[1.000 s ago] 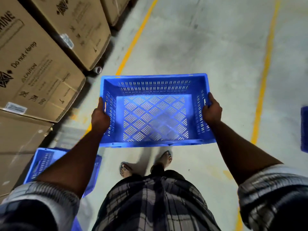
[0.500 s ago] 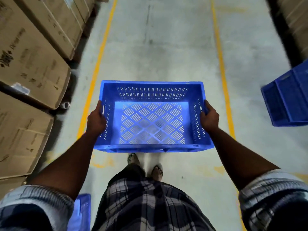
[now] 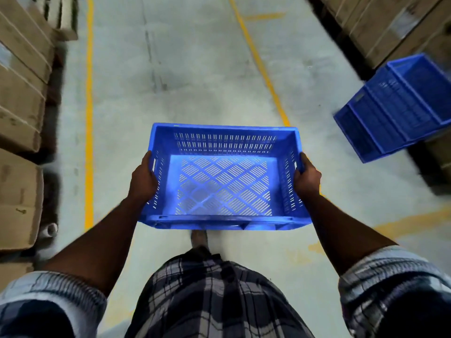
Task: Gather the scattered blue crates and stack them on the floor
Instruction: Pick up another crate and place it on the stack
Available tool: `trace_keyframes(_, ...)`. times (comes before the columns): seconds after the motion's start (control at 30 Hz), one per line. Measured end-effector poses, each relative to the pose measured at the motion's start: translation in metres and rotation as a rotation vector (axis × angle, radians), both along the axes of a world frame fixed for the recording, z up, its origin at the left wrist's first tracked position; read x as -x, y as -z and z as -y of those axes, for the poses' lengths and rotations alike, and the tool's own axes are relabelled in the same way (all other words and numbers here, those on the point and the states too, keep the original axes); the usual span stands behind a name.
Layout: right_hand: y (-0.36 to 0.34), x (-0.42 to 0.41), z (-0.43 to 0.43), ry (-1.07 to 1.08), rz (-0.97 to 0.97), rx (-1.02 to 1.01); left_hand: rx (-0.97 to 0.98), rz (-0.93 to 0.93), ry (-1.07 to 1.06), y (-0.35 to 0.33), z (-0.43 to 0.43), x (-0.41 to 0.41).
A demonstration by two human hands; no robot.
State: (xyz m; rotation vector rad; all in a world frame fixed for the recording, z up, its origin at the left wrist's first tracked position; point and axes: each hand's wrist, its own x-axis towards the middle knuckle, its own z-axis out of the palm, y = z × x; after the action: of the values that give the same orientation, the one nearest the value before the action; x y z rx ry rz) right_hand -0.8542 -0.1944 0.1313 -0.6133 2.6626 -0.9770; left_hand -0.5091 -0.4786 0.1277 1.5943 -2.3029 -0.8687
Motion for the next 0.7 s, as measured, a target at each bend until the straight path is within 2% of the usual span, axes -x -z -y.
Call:
trace_keyframes(0.23,-0.009,0.039,0.042,0.232,-0.012,0.033,0.036,-0.04,0.148,-0.017,0.095,0.098)
trace_keyframes(0.47,-0.008,0.103,0.054,0.39,-0.018,-0.012,-0.04,-0.08,0.186,-0.016,0.132,0.21)
trace_keyframes(0.7,0.003,0.195,0.051,0.524,0.006,-0.023,-0.104,-0.069,0.345,-0.006,0.153,0.344)
